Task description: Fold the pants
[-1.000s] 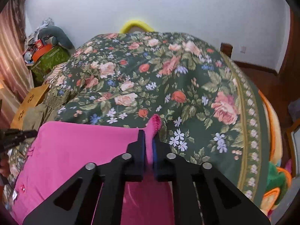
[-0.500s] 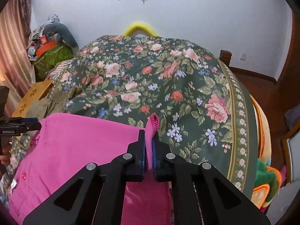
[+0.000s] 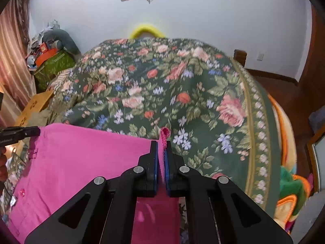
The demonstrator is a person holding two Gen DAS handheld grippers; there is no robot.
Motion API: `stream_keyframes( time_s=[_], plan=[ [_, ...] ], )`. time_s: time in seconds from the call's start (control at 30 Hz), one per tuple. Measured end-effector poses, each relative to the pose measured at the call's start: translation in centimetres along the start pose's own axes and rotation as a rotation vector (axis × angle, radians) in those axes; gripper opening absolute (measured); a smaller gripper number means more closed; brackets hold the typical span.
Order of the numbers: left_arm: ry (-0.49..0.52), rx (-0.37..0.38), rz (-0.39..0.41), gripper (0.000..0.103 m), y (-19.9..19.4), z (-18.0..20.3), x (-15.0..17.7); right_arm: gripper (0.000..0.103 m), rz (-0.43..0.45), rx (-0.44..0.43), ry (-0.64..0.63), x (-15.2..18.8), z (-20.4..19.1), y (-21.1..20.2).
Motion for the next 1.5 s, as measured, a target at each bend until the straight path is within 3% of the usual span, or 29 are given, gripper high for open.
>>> stream_keyframes(
  time_s=[0.17, 0.33, 0.53, 0.7, 0.97, 1.03, 1.1, 1.17, 1.3, 1.5],
  plan=[
    [0.108, -0.046, 0.105, 0.013, -5.1, 2.8, 0.5, 0.004, 0.081, 0.002, 0.022, -1.5, -0.3, -4.6],
    [0.166, -0.044, 0.177, 0.013, -10.5, 4.7, 2.4, 0.004, 0.143, -0.003, 0.013, -2.1, -1.1, -9.7],
    [0.234, -0.062, 0.231, 0.013, -14.8, 6.1, 6.5, 0.004, 0.193, -0.012, -0.012, -0.1, -3.5, -16.6],
    [0.249, -0.054, 0.22, 0.013, -16.6, 6.2, 10.3, 0.004, 0.187, -0.038, -0.024, 2.9, -5.5, -19.8],
    [0.287, -0.122, 0.156, 0.013, -15.3, 5.6, 15.4, 0.008, 0.073, -0.059, -0.016, 7.8, -7.4, -19.1],
    [0.289, -0.133, 0.139, 0.013, -14.7, 5.3, 16.3, 0.023, 0.039, -0.067, -0.01, 8.9, -7.7, -18.3],
    [0.286, -0.139, 0.122, 0.013, -14.2, 4.9, 17.0, 0.051, -0.01, -0.065, -0.027, 10.3, -8.4, -16.7],
    [0.284, -0.149, 0.102, 0.013, -13.4, 4.6, 17.5, 0.06, -0.06, -0.053, -0.064, 11.6, -9.2, -15.5],
    [0.291, -0.182, 0.082, 0.013, -12.0, 4.1, 18.2, 0.06, -0.141, -0.051, -0.139, 13.2, -10.8, -12.7],
    [0.27, -0.185, 0.055, 0.013, -10.1, 3.4, 18.2, 0.06, -0.115, -0.076, -0.058, 13.1, -9.7, -9.9]
  ],
)
Point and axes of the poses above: each gripper's, at about its wrist camera, not at the fingertips, and y roughly the way its jaws point, z to its right, x to its underside, the point moved 2 cm from there along y, roughly the way its jaws point, and after that the axes turned 15 degrees about -y, right-handed, at the moved point
